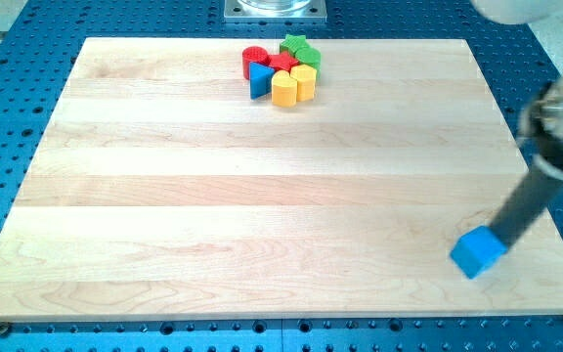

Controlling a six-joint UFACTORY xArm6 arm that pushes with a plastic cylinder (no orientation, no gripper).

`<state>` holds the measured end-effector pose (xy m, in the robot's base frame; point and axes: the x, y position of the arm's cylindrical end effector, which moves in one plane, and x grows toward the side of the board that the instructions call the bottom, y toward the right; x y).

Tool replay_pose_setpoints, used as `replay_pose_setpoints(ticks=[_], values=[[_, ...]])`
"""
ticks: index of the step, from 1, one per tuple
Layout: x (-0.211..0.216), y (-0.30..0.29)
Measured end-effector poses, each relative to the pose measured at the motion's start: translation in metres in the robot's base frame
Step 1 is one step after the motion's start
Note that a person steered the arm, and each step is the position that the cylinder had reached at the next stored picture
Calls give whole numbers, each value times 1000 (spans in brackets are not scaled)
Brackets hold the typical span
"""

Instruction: Move the blue cube to the bottom center of the board

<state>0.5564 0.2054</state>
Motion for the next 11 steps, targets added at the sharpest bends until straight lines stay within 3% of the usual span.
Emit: replay_pose_setpoints(ticks=[1, 2, 3, 5, 6, 7, 8, 9, 11], values=[[7, -27], [9, 8], [62, -3], [52, -59], [31, -120], [4, -83], [-18, -107], [-3, -142], [19, -131]])
